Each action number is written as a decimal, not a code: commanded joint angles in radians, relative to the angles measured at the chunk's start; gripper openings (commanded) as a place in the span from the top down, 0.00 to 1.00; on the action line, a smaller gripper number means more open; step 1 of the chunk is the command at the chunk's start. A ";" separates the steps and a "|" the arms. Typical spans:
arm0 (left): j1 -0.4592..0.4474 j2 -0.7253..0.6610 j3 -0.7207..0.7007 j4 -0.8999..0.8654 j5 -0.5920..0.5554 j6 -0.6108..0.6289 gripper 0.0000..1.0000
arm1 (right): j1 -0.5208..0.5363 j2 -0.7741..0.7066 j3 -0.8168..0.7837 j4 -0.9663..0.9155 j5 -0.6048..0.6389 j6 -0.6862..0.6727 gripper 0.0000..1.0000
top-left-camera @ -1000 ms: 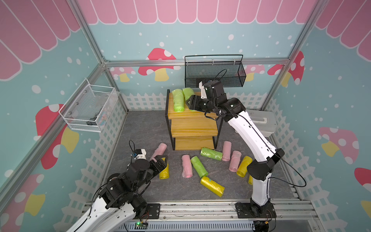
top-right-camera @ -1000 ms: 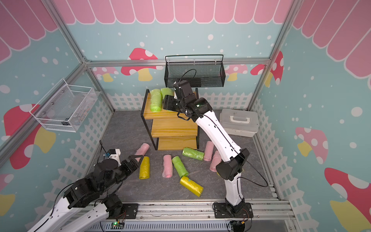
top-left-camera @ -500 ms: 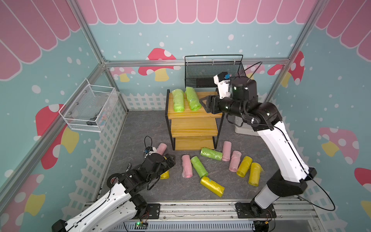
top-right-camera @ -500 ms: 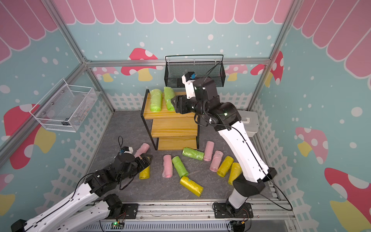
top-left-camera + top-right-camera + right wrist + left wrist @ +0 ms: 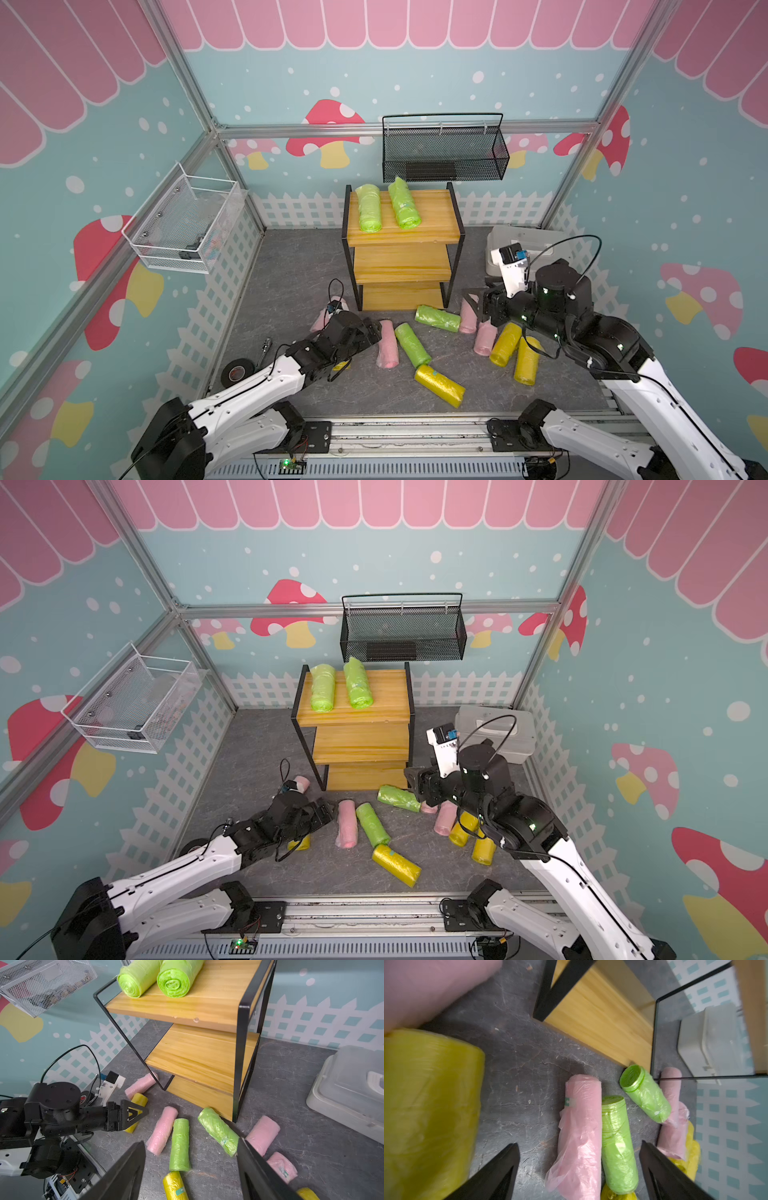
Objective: Sort the rolls of trash bags by color and place them on the shelf
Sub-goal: Place the roll of trash bags on the shelf.
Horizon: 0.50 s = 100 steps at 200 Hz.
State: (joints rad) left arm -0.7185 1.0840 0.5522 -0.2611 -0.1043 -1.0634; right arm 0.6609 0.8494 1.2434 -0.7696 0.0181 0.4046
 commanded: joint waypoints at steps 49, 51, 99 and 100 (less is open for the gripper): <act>-0.001 0.306 0.144 0.120 0.135 0.088 0.17 | -0.003 -0.174 -0.223 -0.052 -0.022 0.111 0.27; -0.001 0.312 0.145 0.121 0.135 0.088 0.17 | -0.003 -0.175 -0.226 -0.052 -0.023 0.113 0.27; -0.001 0.408 0.181 0.090 0.092 0.080 0.26 | -0.004 -0.209 -0.260 -0.093 -0.019 0.114 0.28; -0.001 0.410 0.182 0.087 0.091 0.080 0.26 | -0.003 -0.210 -0.260 -0.094 -0.018 0.113 0.28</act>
State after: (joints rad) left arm -0.7185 1.4639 0.6922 -0.1558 0.0078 -1.0054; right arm 0.6609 0.6598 0.9878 -0.8345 0.0013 0.5068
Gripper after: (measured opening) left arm 0.758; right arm 0.717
